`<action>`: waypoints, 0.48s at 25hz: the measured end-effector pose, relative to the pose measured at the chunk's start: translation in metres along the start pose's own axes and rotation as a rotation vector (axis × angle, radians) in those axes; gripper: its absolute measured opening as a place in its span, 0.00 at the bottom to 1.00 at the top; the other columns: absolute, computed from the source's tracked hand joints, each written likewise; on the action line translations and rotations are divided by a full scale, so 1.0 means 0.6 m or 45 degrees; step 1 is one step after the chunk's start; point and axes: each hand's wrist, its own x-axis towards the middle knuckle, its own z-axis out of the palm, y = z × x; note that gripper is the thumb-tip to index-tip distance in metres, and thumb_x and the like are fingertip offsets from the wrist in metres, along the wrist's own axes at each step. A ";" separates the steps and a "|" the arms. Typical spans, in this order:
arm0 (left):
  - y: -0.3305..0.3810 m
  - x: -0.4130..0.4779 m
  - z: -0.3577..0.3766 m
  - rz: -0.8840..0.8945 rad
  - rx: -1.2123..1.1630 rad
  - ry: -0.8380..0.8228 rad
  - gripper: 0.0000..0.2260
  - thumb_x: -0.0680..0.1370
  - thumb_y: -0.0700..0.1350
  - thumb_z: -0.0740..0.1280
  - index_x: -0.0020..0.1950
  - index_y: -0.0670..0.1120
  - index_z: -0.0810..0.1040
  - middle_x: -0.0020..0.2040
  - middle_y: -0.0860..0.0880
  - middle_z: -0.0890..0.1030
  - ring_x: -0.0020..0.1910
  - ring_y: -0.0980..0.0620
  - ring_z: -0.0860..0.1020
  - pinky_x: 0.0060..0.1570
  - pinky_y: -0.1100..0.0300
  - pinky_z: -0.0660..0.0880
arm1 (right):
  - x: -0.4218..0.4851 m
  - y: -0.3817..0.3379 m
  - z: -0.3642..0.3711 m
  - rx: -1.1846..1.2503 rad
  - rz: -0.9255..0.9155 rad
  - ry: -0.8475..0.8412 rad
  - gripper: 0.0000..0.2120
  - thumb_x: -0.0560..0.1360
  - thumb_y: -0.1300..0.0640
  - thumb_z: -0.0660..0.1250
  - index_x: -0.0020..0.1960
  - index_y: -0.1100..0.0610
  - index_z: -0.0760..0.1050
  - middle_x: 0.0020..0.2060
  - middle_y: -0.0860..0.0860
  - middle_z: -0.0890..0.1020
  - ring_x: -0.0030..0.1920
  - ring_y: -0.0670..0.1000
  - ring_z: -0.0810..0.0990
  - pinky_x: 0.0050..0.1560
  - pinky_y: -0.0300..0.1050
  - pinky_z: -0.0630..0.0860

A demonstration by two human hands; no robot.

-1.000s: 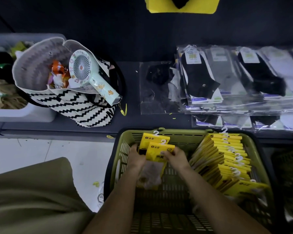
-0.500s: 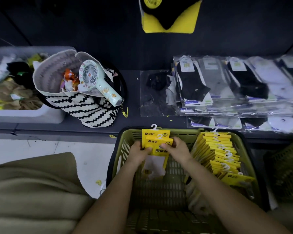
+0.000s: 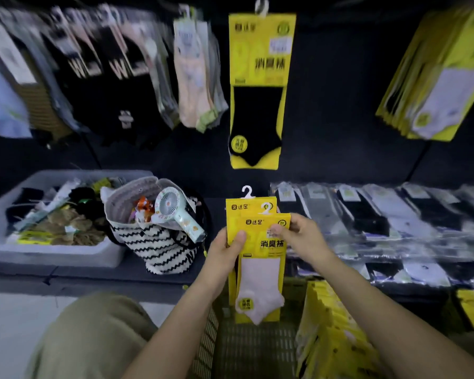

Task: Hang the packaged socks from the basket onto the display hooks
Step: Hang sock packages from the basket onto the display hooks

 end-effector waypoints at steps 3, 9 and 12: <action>0.081 0.016 -0.001 0.112 0.004 0.023 0.09 0.76 0.52 0.63 0.53 0.51 0.77 0.51 0.50 0.84 0.51 0.51 0.82 0.50 0.57 0.79 | 0.018 -0.077 -0.014 0.054 -0.108 0.075 0.06 0.71 0.59 0.72 0.42 0.52 0.76 0.33 0.41 0.84 0.35 0.38 0.82 0.30 0.28 0.72; 0.233 0.081 -0.005 0.433 0.183 0.329 0.08 0.79 0.49 0.61 0.43 0.53 0.77 0.41 0.54 0.82 0.43 0.56 0.79 0.39 0.72 0.73 | 0.078 -0.239 -0.054 0.082 -0.369 0.239 0.05 0.75 0.58 0.67 0.44 0.48 0.77 0.39 0.47 0.85 0.41 0.44 0.84 0.40 0.40 0.80; 0.310 0.111 -0.022 0.597 0.256 0.485 0.08 0.80 0.47 0.60 0.43 0.49 0.76 0.36 0.57 0.80 0.37 0.59 0.77 0.34 0.69 0.71 | 0.112 -0.320 -0.079 -0.037 -0.497 0.349 0.05 0.76 0.56 0.66 0.42 0.47 0.75 0.38 0.47 0.84 0.40 0.44 0.83 0.39 0.38 0.79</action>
